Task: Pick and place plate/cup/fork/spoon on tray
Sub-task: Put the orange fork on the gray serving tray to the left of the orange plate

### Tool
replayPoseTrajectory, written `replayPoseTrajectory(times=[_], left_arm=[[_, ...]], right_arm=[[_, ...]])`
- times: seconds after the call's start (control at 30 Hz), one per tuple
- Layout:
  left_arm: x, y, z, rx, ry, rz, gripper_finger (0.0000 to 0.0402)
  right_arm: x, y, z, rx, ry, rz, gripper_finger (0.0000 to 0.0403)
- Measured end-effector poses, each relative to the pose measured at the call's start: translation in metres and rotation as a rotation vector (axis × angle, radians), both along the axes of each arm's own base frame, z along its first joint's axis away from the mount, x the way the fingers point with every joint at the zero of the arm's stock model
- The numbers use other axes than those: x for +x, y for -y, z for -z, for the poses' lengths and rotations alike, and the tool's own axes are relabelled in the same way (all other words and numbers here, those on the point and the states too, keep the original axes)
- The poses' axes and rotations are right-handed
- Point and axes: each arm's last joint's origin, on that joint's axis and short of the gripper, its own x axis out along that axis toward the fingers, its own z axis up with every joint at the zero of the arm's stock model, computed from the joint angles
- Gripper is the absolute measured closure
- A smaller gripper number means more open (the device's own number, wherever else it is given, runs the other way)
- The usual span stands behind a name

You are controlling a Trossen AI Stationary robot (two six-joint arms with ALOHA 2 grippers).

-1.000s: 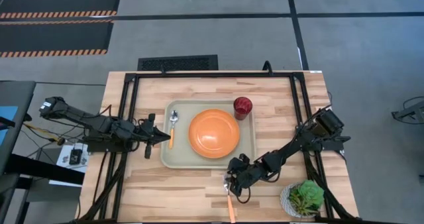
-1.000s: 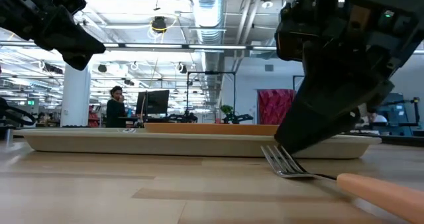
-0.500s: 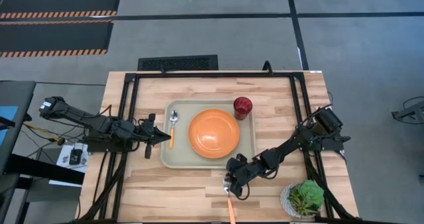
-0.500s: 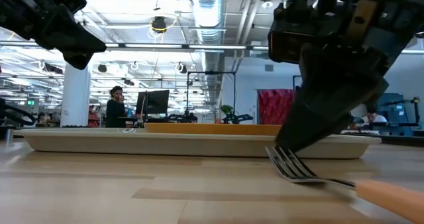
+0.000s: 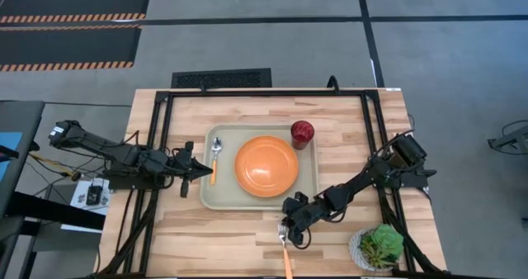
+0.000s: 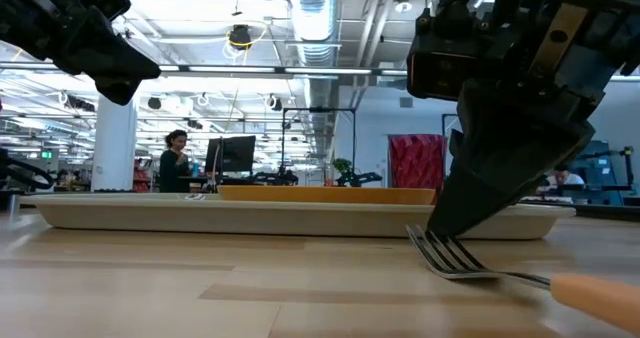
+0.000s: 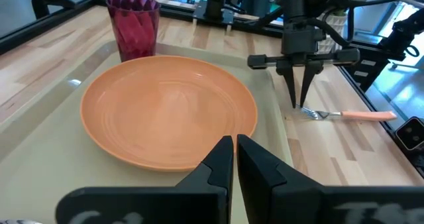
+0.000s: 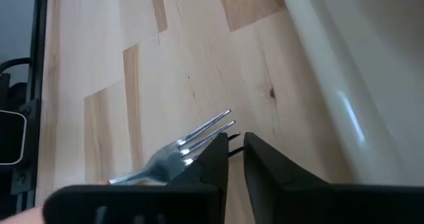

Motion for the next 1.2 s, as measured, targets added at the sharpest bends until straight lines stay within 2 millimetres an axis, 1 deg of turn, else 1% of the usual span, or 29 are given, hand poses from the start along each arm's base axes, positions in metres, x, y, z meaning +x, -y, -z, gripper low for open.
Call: replayPoseTrajectory(times=[0.2, 0.37, 0.7, 0.87, 1.03, 1.2], left_arm=[[0.0, 0.0, 0.0, 0.0, 0.0, 0.0, 0.0393], [0.0, 0.0, 0.0, 0.0, 0.0, 0.0, 0.0393], [0.0, 0.0, 0.0, 0.005, -0.001, 0.005, 0.0393], [0.0, 0.0, 0.0, 0.005, -0.001, 0.005, 0.0393], [0.0, 0.0, 0.0, 0.004, -0.001, 0.005, 0.0393], [0.0, 0.0, 0.0, 0.004, -0.001, 0.005, 0.0393]], right_arm=[[0.0, 0.001, 0.0, 0.006, -0.014, -0.007, 0.0374], [0.001, 0.003, 0.001, 0.009, -0.018, -0.006, 0.0389], [0.001, 0.005, 0.001, -0.015, -0.012, 0.01, 0.0394], [0.001, 0.006, -0.002, -0.03, -0.002, 0.021, 0.04], [-0.002, 0.008, -0.008, -0.053, -0.006, 0.026, 0.0401], [-0.006, 0.011, -0.021, -0.092, 0.013, 0.057, 0.0401]])
